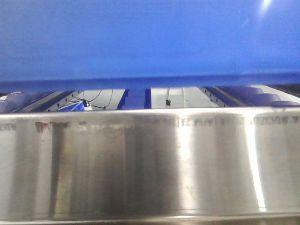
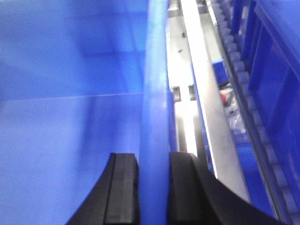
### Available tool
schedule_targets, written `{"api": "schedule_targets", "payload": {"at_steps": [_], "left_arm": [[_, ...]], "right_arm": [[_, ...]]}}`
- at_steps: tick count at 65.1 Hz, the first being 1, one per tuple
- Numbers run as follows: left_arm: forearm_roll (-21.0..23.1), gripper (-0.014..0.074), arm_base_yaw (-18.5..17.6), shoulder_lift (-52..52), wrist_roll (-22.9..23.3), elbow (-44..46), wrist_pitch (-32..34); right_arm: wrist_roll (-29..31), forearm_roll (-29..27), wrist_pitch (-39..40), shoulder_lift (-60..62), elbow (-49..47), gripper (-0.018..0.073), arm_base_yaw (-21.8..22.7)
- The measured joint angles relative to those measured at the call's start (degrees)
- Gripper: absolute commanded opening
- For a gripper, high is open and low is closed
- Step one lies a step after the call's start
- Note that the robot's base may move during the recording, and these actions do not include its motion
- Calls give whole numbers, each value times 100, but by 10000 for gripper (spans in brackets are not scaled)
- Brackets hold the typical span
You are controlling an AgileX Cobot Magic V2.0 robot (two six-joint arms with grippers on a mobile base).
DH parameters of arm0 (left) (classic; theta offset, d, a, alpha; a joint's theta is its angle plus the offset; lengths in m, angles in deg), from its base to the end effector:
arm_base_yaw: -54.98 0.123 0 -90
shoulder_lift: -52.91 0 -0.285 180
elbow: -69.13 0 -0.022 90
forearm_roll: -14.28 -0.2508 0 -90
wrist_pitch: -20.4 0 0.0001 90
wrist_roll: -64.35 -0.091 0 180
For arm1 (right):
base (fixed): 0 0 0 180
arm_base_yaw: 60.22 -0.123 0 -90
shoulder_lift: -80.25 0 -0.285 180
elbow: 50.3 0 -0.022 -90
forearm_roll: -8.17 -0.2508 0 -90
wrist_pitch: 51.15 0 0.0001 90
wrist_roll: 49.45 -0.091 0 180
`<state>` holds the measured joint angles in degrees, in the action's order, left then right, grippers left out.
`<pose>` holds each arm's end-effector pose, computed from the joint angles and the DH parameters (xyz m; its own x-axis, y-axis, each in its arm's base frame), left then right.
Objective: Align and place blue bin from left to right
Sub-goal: 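Lower the blue bin with both grippers onto the rack behind the steel rail, then open both grippers to release the blue bin's side rims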
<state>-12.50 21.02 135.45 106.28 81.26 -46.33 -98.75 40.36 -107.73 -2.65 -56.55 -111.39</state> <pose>0.2290 -0.1088 0.4521 -0.6366 -0.1308 -0.7600 -0.0699 0.9912 -0.1121 0.1991 0.1828 0.4341 -0.5803 -0.0029 -0.8144 -0.2180 0.9640 0.1519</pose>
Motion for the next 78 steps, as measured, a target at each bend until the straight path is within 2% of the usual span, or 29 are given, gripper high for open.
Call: {"api": "schedule_targets", "payload": {"at_steps": [7, 16, 49, 55, 61, 66, 69, 73, 78], "left_arm": [[406, -111, 430, 121, -324, 0, 235], [672, -111, 731, 312, -632, -2, 401], [720, -100, 858, 859, -755, -32, 512], [720, -4, 858, 859, -755, -32, 512], [720, 163, 858, 859, -765, -32, 512], [734, 358, 858, 859, -765, -32, 512], [771, 424, 858, 859, -765, -32, 576], [816, 528, 858, 859, -754, -32, 679], [816, 578, 845, 859, -754, -6, 765]], "right_arm": [[10, -80, 115, -289, -145, -78, 144], [20, -117, 196, -603, -293, -78, 250], [53, -101, 219, -1056, -322, -78, 415], [53, -94, 243, -1056, -322, -78, 415], [76, -94, 252, -1056, -322, -69, 415], [152, -97, 306, -1056, -322, -45, 415], [217, -110, 357, -1056, -322, 21, 415], [218, -189, 369, -1066, -322, 211, 415], [257, -189, 479, -1066, -363, 379, 404]]}}
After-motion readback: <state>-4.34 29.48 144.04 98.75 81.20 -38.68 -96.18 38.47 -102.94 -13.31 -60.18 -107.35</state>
